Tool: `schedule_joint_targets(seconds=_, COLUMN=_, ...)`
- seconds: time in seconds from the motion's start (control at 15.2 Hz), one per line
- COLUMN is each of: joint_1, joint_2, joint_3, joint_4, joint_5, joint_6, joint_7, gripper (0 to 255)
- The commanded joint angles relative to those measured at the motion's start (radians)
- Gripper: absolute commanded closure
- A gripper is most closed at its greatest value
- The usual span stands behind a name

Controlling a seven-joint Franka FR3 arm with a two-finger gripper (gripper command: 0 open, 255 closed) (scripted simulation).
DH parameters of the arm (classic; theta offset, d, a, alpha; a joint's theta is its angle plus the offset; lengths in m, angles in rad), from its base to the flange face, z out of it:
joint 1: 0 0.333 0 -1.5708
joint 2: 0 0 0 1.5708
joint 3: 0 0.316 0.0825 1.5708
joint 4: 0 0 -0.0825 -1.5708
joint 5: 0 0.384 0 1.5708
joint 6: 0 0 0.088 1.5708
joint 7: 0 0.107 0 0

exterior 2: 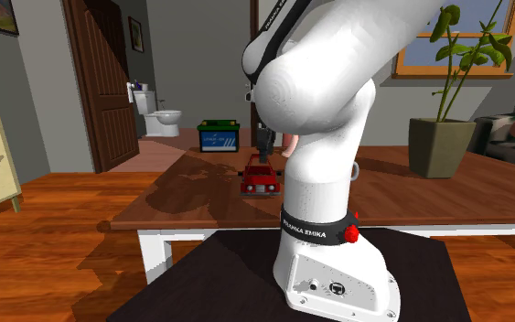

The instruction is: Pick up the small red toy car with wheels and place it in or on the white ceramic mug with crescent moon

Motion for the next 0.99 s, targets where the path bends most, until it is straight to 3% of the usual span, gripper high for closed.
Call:
schedule_joint_targets(seconds=0.0, joint_1=0.0, joint_2=0.0, joint_3=0.0, joint_4=0.0, joint_5=0.0, joint_6=0.0, joint_7=0.0, gripper=0)
schedule_joint_targets(seconds=0.07, joint_1=0.0, joint_2=0.0, joint_3=0.0, joint_4=0.0, joint_5=0.0, joint_6=0.0, joint_7=0.0, gripper=255)
schedule_joint_targets(seconds=0.66, joint_1=0.0, joint_2=0.0, joint_3=0.0, joint_4=0.0, joint_5=0.0, joint_6=0.0, joint_7=0.0, gripper=255)
schedule_joint_targets(seconds=0.92, joint_1=-0.009, joint_2=-0.066, joint_3=0.034, joint_4=0.021, joint_5=0.019, joint_6=-0.086, joint_7=-0.002, gripper=255)
